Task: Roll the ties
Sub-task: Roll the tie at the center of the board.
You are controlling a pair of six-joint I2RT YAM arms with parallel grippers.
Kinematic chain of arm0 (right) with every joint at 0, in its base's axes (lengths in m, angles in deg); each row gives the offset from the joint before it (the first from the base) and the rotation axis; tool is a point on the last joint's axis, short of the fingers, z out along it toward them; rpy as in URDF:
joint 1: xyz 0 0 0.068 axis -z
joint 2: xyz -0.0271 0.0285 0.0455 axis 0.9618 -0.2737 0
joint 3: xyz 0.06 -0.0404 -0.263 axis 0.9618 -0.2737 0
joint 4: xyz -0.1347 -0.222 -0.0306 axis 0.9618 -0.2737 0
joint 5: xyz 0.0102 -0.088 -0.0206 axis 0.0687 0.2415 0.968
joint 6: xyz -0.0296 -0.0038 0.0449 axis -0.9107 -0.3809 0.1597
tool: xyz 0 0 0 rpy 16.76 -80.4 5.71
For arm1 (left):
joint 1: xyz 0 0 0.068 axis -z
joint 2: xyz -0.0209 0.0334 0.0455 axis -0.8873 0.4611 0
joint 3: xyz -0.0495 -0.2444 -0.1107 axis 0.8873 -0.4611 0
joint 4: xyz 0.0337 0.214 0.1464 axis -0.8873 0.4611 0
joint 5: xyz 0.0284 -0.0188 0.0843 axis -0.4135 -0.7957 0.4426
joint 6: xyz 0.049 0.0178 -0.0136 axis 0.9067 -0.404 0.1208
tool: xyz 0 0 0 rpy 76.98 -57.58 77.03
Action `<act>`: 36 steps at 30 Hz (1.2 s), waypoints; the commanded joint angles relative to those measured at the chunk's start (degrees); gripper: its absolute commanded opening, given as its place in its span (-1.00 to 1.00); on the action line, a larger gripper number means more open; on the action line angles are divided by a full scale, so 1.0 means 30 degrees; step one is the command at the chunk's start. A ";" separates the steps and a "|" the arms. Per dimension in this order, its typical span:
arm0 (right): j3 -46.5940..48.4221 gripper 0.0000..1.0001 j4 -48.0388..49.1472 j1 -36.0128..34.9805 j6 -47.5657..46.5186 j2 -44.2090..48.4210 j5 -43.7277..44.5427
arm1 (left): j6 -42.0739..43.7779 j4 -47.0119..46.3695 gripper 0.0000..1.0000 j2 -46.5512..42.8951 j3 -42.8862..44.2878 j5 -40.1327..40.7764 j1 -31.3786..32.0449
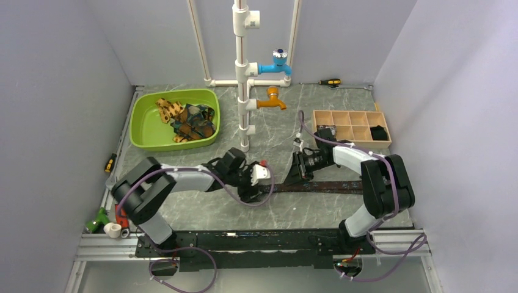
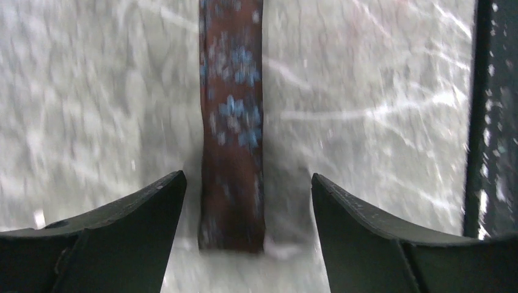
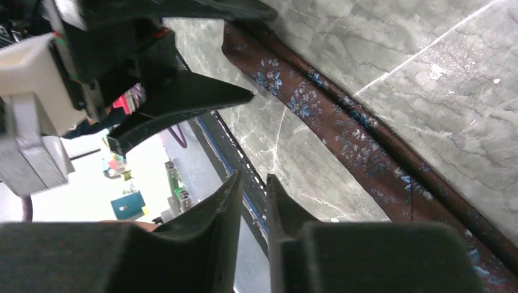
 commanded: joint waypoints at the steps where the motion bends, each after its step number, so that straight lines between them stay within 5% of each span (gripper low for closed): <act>1: 0.0561 -0.67 0.1245 -0.0593 0.1039 -0.0834 -0.0855 | -0.1784 -0.1319 0.65 -0.3278 -0.2541 -0.0700 -0.1389; 5: 0.0694 -0.84 0.1921 -0.1571 0.1904 -0.1723 -0.0820 | -0.3926 -0.2178 0.63 -0.4382 -0.3627 -0.0966 -0.2383; 14: 0.0722 -1.00 0.5627 -0.2833 0.4929 -0.3231 -0.0998 | -1.5816 -0.6698 0.34 -0.5146 -0.6254 -0.4509 -0.5634; 28: 0.0564 -1.00 0.6276 -0.3230 0.4209 -0.5789 0.2281 | -2.0110 -0.9444 0.16 -0.0289 -0.5222 -0.5812 -0.5741; 36: 0.0613 -1.00 0.5692 -0.3237 0.3756 -0.6218 0.3357 | -2.0853 -1.1386 -0.13 0.0775 -0.4782 -0.6203 -0.5311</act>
